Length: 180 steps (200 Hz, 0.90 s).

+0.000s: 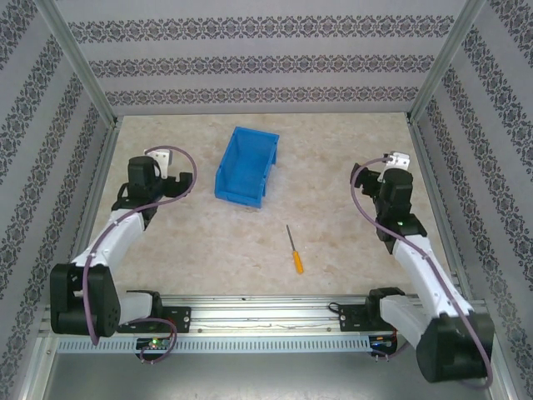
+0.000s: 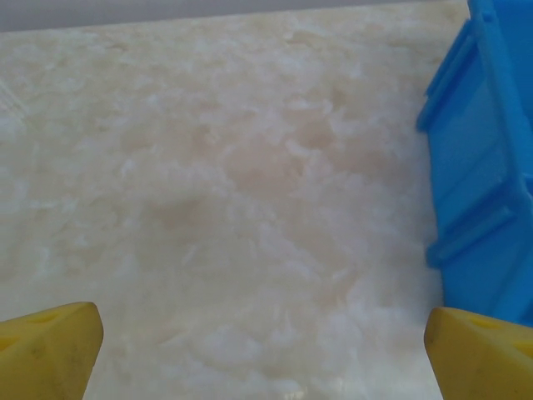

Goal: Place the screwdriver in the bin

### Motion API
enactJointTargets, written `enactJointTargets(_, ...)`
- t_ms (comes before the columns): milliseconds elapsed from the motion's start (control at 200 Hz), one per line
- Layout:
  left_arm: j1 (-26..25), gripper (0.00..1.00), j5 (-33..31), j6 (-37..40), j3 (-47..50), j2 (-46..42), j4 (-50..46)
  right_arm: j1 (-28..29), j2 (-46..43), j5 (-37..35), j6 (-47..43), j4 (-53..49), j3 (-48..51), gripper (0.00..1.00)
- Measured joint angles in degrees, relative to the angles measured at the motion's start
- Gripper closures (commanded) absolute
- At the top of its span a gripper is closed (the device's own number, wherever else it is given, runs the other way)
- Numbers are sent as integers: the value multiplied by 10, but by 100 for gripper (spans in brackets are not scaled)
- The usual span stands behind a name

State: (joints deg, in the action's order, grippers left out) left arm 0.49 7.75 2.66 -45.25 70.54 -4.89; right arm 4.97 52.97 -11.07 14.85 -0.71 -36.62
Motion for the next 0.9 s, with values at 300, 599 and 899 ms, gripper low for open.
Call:
enactJointTargets(300, 0, 1, 18, 49, -136, -76, -250, 209, -100, -9, 125, -275, -9, 2)
enactJointTargets(599, 0, 1, 7, 79, -220, -77, -418, 417, 46, -4, 212, -383, -63, 6)
enactJointTargets(899, 0, 1, 16, 79, -220, -94, -473, 478, 208, 26, 232, -383, -99, 22)
